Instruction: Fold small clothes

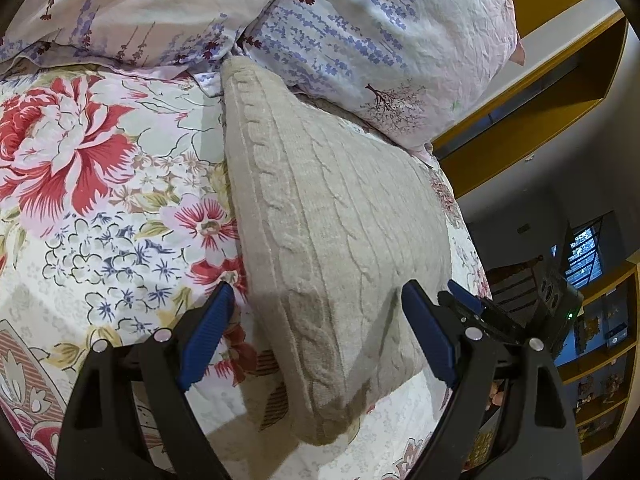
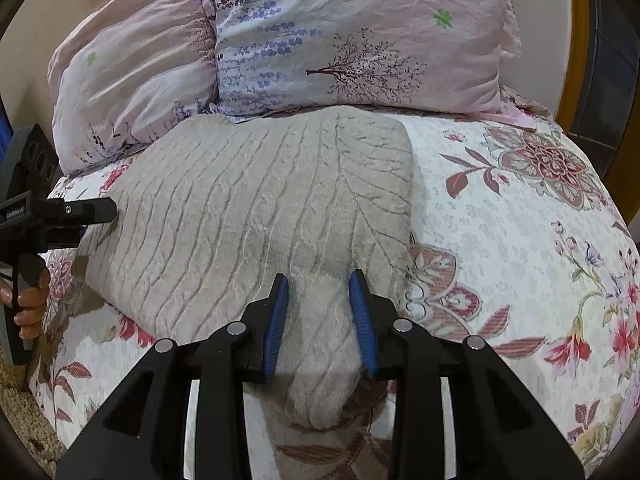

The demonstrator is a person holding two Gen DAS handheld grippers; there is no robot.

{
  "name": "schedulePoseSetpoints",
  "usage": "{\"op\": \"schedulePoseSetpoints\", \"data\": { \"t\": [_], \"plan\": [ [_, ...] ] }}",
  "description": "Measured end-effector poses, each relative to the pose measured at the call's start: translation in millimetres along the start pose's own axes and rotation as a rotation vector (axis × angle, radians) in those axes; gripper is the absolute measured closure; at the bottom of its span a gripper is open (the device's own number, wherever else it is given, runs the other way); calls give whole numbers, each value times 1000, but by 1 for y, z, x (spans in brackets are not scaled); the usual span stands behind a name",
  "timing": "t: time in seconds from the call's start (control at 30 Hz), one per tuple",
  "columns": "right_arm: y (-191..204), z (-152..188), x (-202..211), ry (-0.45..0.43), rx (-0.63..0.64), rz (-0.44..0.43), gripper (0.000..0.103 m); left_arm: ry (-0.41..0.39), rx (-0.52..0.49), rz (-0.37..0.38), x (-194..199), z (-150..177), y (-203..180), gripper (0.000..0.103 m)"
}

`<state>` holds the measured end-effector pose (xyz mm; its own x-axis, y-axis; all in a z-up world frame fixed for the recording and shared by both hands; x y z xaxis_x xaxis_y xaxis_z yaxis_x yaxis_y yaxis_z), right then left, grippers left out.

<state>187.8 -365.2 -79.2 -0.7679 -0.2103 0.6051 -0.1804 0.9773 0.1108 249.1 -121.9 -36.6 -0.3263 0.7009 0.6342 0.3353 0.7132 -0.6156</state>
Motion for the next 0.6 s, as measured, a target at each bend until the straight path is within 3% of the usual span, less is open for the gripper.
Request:
{"op": "schedulePoseSetpoints", "data": {
  "t": [0.1, 0.13, 0.2, 0.23, 0.27, 0.37, 0.5, 0.6],
  "plan": [
    [-1, -3, 4, 38, -11, -11, 66, -5, 14, 10, 2, -4, 1, 17],
    [-2, -7, 7, 45, -36, -31, 61, -8, 24, 18, 3, -6, 2, 15],
    [-6, -16, 14, 33, -107, -97, 48, -20, 43, 31, 6, -12, 3, 15],
    [-11, -23, 18, 12, -163, -132, 33, -24, 51, 37, 6, -15, 3, 14],
    [-16, -29, 20, -1, -200, -143, 24, -26, 54, 39, 6, -16, 4, 14],
    [-35, -45, 15, -18, -326, -183, 24, -23, 72, 41, 2, -24, 5, 14],
    [-54, -54, -11, 32, -509, -286, 24, -8, 93, 43, -5, -30, 7, 14],
    [-64, -52, -31, 80, -602, -309, 24, 4, 91, 38, -11, -34, 7, 14]
  ]
}}
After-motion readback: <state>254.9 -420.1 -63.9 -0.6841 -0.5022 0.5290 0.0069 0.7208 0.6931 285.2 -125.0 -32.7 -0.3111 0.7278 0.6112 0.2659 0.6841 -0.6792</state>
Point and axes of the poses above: each gripper's, at about its wrist camera, not at the fingertips, and x roughly against the way its jaws point, y to its left, z to its underside, the point moved 7 cm from there along -x, roughly the way its jaws point, and after that the axes turned 1 degree about -x, right-handed, at the moved point
